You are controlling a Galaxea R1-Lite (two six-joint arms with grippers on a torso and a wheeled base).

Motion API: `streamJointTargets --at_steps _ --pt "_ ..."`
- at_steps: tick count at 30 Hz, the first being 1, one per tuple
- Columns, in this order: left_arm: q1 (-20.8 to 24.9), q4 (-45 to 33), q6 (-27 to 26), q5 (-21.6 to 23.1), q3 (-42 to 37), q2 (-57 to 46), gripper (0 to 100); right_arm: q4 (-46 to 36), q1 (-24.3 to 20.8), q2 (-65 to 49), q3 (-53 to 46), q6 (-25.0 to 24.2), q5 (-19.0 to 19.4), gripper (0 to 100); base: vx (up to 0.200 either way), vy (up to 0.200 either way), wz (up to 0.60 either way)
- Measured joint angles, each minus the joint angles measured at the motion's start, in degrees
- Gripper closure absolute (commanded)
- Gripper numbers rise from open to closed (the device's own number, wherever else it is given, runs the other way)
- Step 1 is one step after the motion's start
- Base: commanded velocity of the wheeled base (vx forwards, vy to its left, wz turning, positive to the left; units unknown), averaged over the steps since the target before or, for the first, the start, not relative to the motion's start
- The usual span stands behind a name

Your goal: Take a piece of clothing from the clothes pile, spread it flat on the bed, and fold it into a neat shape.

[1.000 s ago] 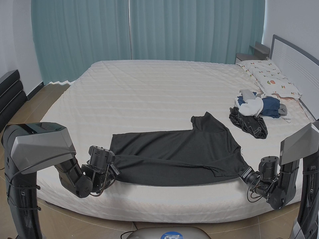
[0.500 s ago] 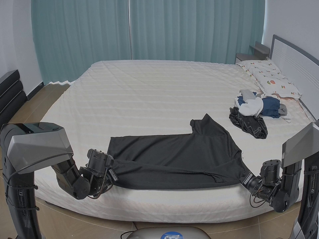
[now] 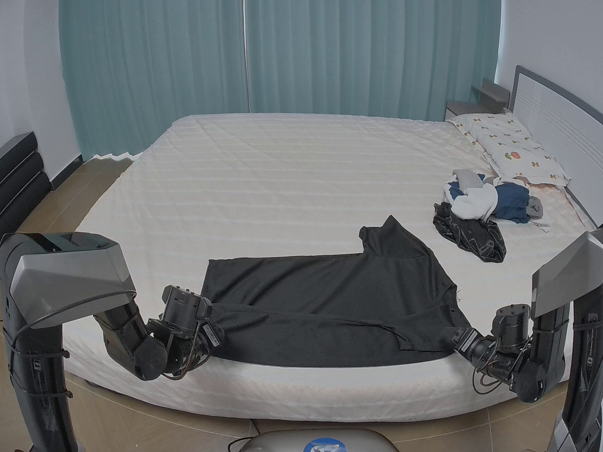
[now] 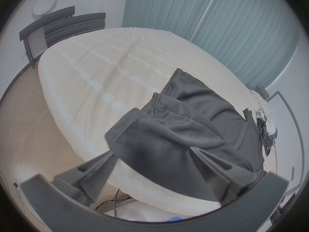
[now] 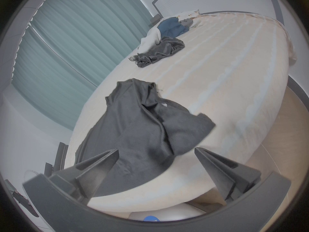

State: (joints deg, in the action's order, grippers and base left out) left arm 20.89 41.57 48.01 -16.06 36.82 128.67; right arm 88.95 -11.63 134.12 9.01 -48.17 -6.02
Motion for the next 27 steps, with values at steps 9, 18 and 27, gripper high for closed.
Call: streamJointTargets --at_steps 9,18,27 --pt "-0.5 0.1 0.1 1.3 -2.4 -7.1 0 0.0 3.6 -8.1 -0.5 3.3 0.0 0 0.0 0.0 0.0" --pt "-3.4 0.0 0.3 7.0 -3.4 -12.6 0 0.0 6.9 -11.6 -0.3 3.8 1.8 0 0.133 0.0 0.0" --pt "-5.8 0.5 0.7 10.5 -2.1 -12.6 0 0.0 7.6 -11.9 -0.7 3.4 3.5 0 0.133 0.0 0.0"
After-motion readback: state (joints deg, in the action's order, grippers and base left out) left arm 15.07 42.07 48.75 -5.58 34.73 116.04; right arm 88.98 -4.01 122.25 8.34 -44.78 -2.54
